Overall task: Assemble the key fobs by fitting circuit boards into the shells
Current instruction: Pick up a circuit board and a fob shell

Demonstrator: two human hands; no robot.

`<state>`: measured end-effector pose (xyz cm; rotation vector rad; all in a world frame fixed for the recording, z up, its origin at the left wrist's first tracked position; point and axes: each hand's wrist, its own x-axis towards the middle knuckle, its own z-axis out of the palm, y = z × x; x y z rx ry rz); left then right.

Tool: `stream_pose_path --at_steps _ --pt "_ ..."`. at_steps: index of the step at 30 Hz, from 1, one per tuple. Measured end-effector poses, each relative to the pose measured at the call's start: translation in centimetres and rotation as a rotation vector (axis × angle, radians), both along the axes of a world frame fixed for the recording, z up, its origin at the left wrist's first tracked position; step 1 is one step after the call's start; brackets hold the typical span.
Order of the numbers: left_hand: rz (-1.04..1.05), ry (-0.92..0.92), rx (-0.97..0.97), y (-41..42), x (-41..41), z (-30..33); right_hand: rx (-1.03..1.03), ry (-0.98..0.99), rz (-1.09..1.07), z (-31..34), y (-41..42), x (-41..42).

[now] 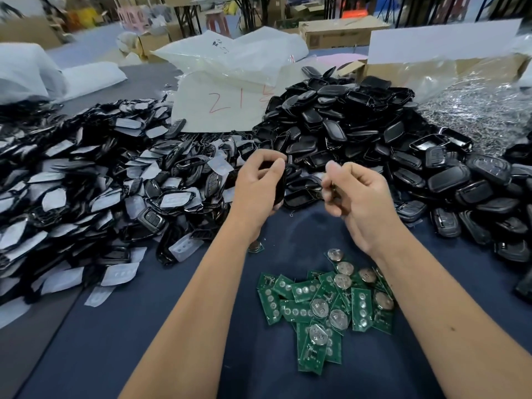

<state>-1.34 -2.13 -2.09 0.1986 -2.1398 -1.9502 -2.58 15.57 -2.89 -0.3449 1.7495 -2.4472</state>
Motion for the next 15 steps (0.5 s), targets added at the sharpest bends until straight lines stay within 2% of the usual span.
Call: stream_pose_path --at_steps 3,6,9,15 --pt "-0.071 -0.059 -0.028 0.8 0.0 -0.1 -0.028 -0.102 -0.061 -0.4 -0.1 -0.3" --pt "-0.107 -0.138 -0.012 1.2 0.3 -0.2 0.09 -0.069 -0.195 -0.9 0.0 -0.6" --pt "-0.168 -0.175 0.019 1.2 0.3 -0.1 0.118 -0.065 -0.301 -1.0 0.3 -0.8" --pt "-0.201 -0.219 0.029 1.4 0.5 -0.2 0.02 -0.088 -0.349 -1.0 0.5 -1.2"
